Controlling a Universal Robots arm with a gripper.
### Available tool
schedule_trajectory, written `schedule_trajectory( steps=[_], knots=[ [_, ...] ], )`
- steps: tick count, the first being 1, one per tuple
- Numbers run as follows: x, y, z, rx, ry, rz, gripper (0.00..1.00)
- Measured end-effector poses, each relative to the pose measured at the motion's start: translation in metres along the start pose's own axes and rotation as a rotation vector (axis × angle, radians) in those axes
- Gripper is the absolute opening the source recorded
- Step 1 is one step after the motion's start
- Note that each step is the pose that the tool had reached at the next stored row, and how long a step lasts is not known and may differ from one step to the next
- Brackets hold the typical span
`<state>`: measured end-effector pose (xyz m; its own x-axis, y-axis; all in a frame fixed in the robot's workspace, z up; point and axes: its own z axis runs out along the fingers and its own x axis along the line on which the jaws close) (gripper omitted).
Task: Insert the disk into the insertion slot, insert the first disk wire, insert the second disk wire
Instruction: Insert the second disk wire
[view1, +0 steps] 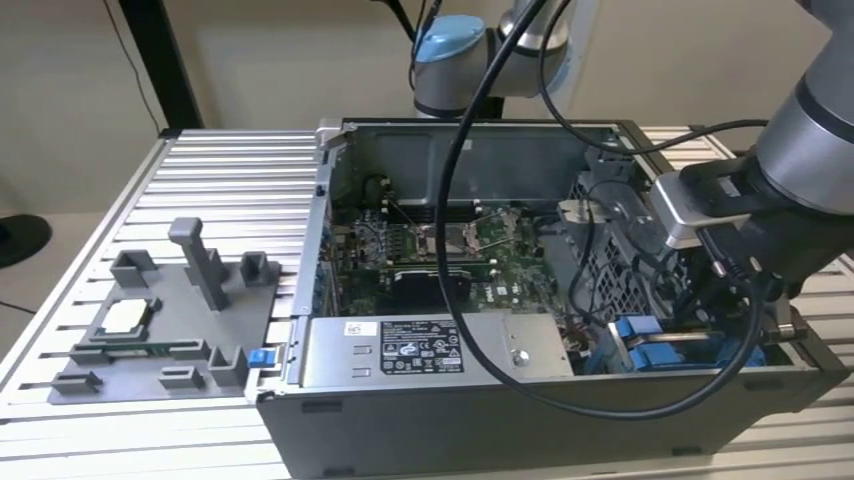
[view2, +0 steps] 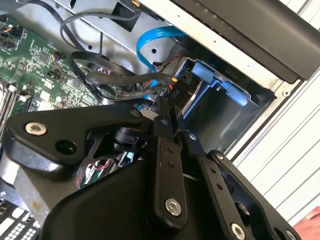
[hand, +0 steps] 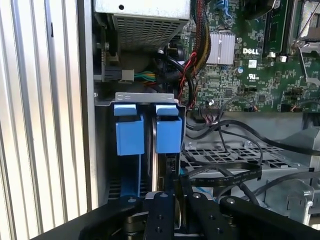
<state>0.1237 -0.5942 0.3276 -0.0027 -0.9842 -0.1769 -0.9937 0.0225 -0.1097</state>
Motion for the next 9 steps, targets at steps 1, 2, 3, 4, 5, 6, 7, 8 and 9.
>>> schedule_trajectory(
  steps=[1,2,3,4,5,6,7,8,9],
  knots=[
    [0.0000,0.0000,0.0000,0.0000,0.0003,0.000,0.00],
    [0.0000,0.0000,0.0003,0.0000,-0.0005,0.000,1.00],
    [0.0001,0.0000,0.0015,0.0001,-0.0037,0.000,1.00],
    [-0.0001,-0.0002,-0.0001,-0.0001,-0.0034,0.000,1.00],
    [-0.0005,-0.0005,-0.0031,-0.0003,-0.0044,0.001,1.00],
    [-0.0010,-0.0009,-0.0072,-0.0003,-0.0046,0.001,1.00],
    [-0.0019,-0.0014,-0.0121,-0.0004,-0.0037,0.001,1.00],
    [-0.0028,-0.0019,-0.0169,-0.0006,-0.0034,0.001,1.00],
    [-0.0035,-0.0024,-0.0210,-0.0006,-0.0035,0.001,1.00]
  ],
)
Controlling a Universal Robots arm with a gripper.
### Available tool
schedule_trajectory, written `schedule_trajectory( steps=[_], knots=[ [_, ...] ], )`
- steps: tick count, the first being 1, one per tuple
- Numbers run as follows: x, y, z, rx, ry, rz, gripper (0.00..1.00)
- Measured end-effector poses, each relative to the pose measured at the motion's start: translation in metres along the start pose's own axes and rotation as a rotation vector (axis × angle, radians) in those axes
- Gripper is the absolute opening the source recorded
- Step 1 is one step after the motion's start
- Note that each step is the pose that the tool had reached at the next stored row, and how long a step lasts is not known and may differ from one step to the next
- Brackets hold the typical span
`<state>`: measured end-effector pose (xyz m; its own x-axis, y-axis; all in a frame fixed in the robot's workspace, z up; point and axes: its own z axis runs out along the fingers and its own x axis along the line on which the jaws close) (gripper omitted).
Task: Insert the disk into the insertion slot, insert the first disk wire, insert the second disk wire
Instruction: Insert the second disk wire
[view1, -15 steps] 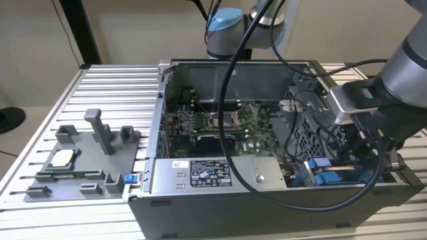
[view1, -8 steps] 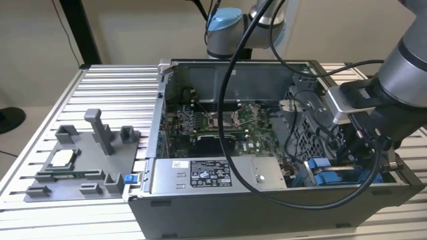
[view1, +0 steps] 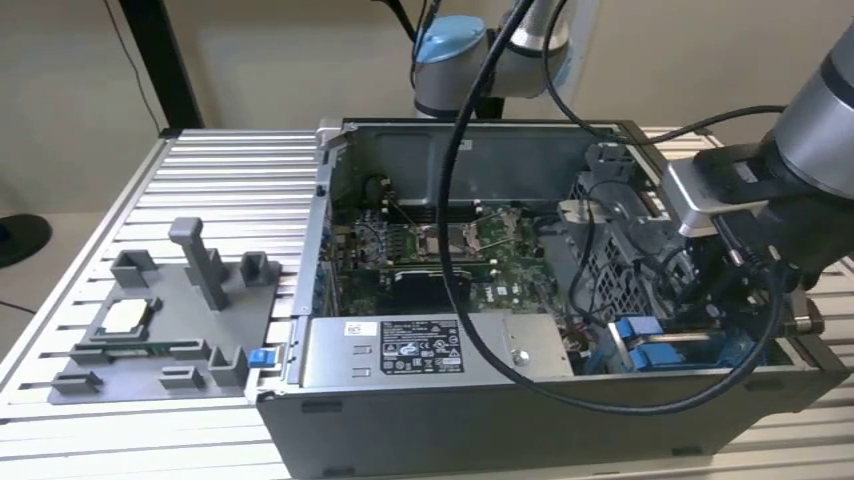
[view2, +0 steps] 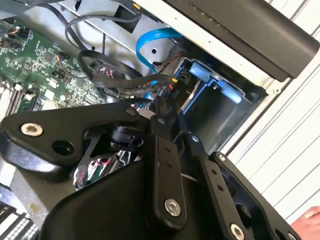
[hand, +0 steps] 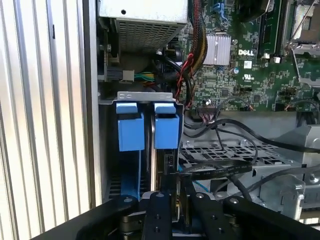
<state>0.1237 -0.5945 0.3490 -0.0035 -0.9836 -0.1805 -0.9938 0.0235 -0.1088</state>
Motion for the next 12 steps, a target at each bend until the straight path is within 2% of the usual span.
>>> schedule_trajectory(
  steps=[10,12],
  knots=[
    [-0.0083,-0.0050,-0.0448,-0.0013,0.0004,0.000,1.00],
    [-0.0095,-0.0057,-0.0511,-0.0013,0.0005,0.000,1.00]
  ],
)
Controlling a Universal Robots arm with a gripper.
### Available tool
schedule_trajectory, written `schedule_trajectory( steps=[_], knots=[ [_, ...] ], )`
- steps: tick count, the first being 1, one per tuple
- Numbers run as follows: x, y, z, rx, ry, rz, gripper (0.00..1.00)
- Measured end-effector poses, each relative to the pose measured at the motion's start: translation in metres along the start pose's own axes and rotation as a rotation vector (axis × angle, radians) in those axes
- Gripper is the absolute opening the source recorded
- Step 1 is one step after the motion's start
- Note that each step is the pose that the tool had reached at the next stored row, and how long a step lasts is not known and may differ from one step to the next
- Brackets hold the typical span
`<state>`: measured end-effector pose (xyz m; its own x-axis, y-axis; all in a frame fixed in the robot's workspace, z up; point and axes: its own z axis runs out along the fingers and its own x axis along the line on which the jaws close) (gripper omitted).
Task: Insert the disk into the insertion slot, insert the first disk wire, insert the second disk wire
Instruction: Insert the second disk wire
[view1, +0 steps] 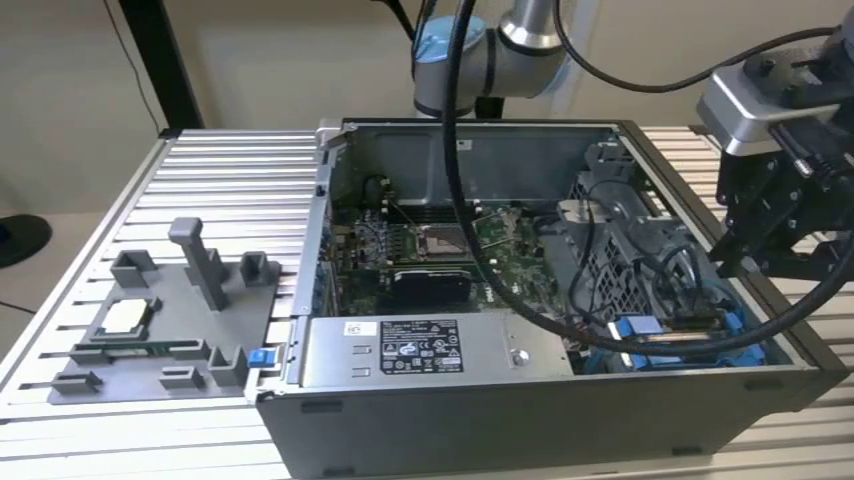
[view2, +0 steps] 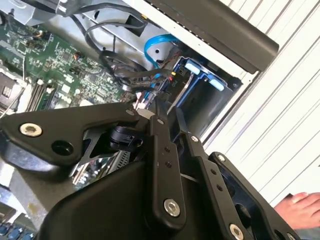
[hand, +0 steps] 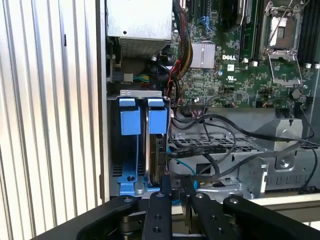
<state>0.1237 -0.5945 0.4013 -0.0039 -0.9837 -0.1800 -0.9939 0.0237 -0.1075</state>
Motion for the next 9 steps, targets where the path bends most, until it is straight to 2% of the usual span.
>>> schedule_trajectory(
  steps=[9],
  knots=[
    [-0.0003,-0.0002,-0.0019,0.0000,-0.0002,0.000,1.00]
  ],
)
